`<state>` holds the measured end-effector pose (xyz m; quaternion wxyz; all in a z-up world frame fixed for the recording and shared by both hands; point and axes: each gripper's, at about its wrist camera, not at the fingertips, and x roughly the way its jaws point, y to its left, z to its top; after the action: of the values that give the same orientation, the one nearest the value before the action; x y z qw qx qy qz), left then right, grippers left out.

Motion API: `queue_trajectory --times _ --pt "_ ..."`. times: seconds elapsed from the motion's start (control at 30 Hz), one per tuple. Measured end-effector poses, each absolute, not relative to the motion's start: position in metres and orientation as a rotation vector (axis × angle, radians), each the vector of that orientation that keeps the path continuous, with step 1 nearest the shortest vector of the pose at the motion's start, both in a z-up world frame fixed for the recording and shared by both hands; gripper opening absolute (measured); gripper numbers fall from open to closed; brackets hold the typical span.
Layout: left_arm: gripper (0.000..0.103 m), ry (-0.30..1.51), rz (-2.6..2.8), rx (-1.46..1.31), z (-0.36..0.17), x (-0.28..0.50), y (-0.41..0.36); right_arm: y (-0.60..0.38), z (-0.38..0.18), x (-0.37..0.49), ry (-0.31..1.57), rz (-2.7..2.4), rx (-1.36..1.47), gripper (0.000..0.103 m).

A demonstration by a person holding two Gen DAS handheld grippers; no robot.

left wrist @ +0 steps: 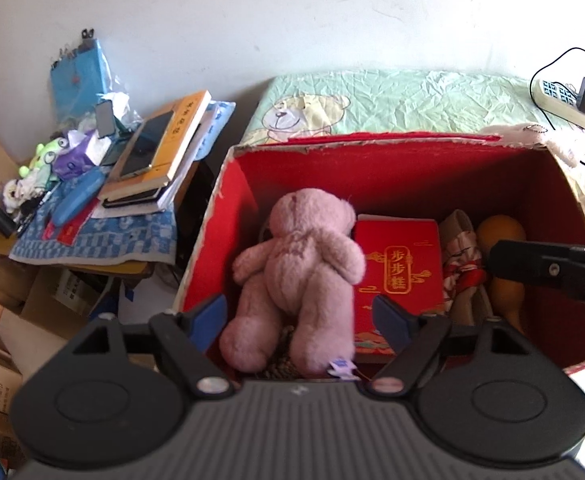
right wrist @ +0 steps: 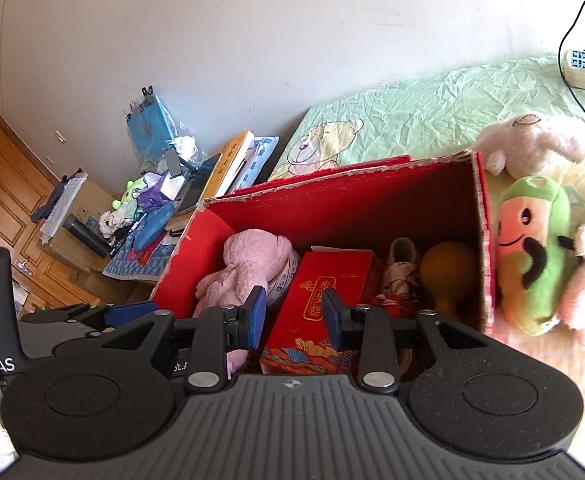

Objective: Organize objects
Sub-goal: 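Lower the teddy bear into the red box and open the right gripper, then move the right gripper to the yellow tiger plush and grasp it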

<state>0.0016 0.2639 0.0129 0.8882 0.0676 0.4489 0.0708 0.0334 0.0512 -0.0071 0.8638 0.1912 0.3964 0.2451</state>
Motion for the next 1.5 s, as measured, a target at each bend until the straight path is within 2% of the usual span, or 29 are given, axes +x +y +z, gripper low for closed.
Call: queue_trajectory --times 0.5,1.5 --pt "0.09 0.889 0.149 0.135 0.036 -0.033 0.181 -0.014 0.009 -0.004 0.818 0.534 0.376 0.035" --pt "0.092 0.892 -0.027 0.231 0.024 -0.044 0.006 -0.163 -0.009 -0.049 0.842 0.279 0.413 0.036"
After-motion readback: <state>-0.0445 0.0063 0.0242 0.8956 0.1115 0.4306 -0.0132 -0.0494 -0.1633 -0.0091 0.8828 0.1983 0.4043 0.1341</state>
